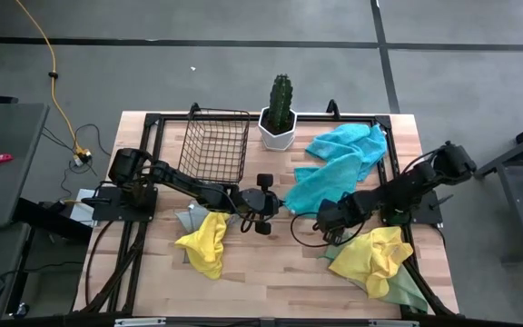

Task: Fold microfiber towels
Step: Fold the top blue microfiber towel on the table

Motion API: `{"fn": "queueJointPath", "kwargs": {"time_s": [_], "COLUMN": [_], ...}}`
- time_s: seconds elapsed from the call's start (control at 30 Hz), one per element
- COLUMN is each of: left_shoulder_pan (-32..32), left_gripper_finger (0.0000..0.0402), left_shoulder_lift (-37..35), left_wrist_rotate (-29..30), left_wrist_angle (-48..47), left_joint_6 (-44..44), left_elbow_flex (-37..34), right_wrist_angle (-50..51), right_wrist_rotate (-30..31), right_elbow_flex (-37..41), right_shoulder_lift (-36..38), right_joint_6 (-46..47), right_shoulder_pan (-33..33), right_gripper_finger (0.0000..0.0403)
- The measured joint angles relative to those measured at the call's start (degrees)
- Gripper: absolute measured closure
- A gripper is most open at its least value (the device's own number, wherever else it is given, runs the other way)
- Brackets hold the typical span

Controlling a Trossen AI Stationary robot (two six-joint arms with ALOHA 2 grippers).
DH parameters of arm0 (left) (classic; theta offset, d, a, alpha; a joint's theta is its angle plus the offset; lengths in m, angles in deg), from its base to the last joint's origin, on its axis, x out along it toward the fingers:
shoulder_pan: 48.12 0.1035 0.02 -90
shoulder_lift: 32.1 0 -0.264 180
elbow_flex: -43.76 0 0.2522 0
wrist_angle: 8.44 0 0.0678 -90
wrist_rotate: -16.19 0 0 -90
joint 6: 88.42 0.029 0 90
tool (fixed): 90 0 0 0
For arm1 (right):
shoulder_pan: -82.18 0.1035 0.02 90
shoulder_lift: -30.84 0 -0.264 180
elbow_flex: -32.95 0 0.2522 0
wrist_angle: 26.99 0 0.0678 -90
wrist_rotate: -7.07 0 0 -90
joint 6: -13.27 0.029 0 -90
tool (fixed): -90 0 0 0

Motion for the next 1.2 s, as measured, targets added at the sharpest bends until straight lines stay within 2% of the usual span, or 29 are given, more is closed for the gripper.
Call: {"fn": "queueJointPath", "kwargs": {"time_s": [0.13,0.17,0.3,0.4,0.47,0.67,0.8,0.97,1.2], "left_shoulder_pan": [0.0,0.0,0.0,-0.2,-0.3,1.2,4.0,9.2,14.8], "left_gripper_finger": [0.0402,0.0402,0.0401,0.0401,0.0401,0.0401,0.0401,0.0401,0.0401], "left_shoulder_lift": [-2.3,-3.2,-7.9,-11.6,-14.0,-21.8,-25.3,-25.8,-25.3], "left_wrist_rotate": [0.3,0.3,2.3,4.7,6.8,9.5,9.4,7.6,4.0], "left_wrist_angle": [-2.2,-2.8,-7.2,-8.7,-9.0,-10.5,-10.9,-10.1,-11.2], "left_joint_6": [-4.2,-4.6,-6.1,-6.0,-6.0,-3.6,-1.3,4.0,10.1], "left_elbow_flex": [0.0,0.0,-0.1,0.0,0.0,0.0,0.0,0.1,6.8], "right_wrist_angle": [2.1,3.0,13.7,21.0,26.6,33.3,35.4,34.6,33.6], "right_wrist_rotate": [0.4,0.4,0.4,1.5,3.9,13.3,17.8,23.5,27.0], "right_elbow_flex": [-0.4,-0.8,-5.3,-12.1,-15.6,-22.5,-22.7,-22.4,-27.9], "right_shoulder_lift": [0.0,-0.1,1.2,4.3,7.1,16.8,22.1,25.7,26.5], "right_joint_6": [-2.3,-3.7,-9.5,-13.9,-17.3,-21.1,-21.4,-25.5,-34.7], "right_shoulder_pan": [0.0,-0.1,-0.2,-0.2,-0.1,-2.0,-6.2,-12.6,-19.5], "right_gripper_finger": [0.0379,0.039,0.0392,0.0399,0.0399,0.0402,0.0402,0.0402,0.0403]}}
